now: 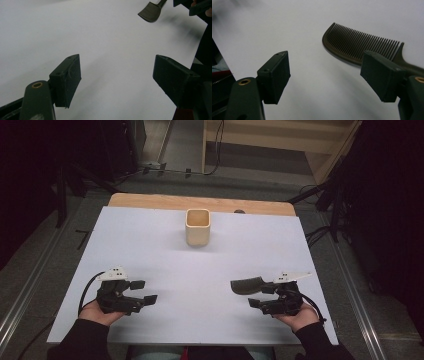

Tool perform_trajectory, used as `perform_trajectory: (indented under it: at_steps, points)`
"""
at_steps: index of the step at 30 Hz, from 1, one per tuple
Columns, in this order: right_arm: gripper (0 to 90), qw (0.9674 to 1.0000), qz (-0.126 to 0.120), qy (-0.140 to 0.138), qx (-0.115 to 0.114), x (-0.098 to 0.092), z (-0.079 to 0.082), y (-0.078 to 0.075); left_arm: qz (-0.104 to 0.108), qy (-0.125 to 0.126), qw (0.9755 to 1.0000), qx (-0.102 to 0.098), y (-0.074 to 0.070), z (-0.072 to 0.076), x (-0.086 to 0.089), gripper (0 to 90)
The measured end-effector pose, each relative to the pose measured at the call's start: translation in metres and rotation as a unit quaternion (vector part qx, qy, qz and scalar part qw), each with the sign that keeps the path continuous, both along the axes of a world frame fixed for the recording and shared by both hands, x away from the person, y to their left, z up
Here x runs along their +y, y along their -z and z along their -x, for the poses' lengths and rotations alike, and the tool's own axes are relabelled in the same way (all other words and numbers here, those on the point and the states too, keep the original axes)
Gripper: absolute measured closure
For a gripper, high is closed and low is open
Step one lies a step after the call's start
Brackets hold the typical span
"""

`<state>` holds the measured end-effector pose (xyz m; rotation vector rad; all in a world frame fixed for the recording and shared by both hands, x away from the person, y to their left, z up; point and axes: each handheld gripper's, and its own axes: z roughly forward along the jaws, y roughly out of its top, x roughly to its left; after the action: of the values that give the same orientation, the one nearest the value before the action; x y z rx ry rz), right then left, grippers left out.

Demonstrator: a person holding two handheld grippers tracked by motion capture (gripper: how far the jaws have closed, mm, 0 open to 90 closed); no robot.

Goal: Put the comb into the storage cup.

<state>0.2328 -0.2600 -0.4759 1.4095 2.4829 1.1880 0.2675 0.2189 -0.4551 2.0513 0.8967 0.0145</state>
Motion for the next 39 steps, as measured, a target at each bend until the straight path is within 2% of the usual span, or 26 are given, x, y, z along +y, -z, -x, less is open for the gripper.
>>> perform_trajectory:
  at_steps: [2, 7, 11, 16, 19, 22, 23, 29, 32, 39]
  points:
    - [23.1, 0.9999, 0.007, 0.004, 0.011, 0.000, 0.003, 0.002, 0.001, -0.001, 1.0000, 0.000, 0.000, 0.000, 0.000, 23.2]
    - [29.0, 0.9996, 0.021, 0.002, 0.018, 0.002, 0.005, 0.005, 0.000, 0.001, 1.0000, 0.001, 0.000, 0.000, -0.001, 23.2]
    - [39.2, 0.9995, 0.028, -0.006, 0.014, 0.003, 0.002, 0.006, 0.002, 0.001, 1.0000, 0.002, 0.000, 0.000, -0.001, 23.2]
    - [50.5, 0.9993, 0.035, -0.003, 0.010, 0.006, -0.002, 0.007, 0.000, 0.002, 1.0000, 0.001, 0.001, 0.000, -0.002, 23.2]
    - [61.1, 0.9991, 0.037, -0.002, 0.022, 0.008, -0.007, 0.010, -0.001, 0.003, 1.0000, 0.001, 0.001, 0.000, -0.002, 23.2]
    - [77.2, 0.9988, 0.037, -0.012, 0.031, 0.010, -0.011, 0.012, 0.001, 0.004, 1.0000, 0.001, 0.001, 0.000, -0.002, 23.2]
    - [85.2, 0.9980, 0.044, -0.018, 0.041, 0.013, -0.012, 0.014, 0.000, 0.004, 1.0000, 0.001, 0.001, 0.000, -0.002, 23.2]
    - [87.6, 0.9968, 0.053, -0.037, 0.046, 0.016, -0.015, 0.017, 0.000, 0.005, 1.0000, 0.001, 0.001, 0.000, -0.003, 23.2]
    - [87.6, 0.9966, 0.060, -0.034, 0.045, 0.017, -0.017, 0.018, 0.000, 0.006, 1.0000, 0.002, 0.001, 0.000, -0.003, 23.2]
    - [87.6, 0.9952, 0.073, -0.030, 0.058, 0.018, -0.023, 0.024, -0.001, 0.005, 1.0000, 0.002, 0.001, 0.000, -0.003, 23.2]
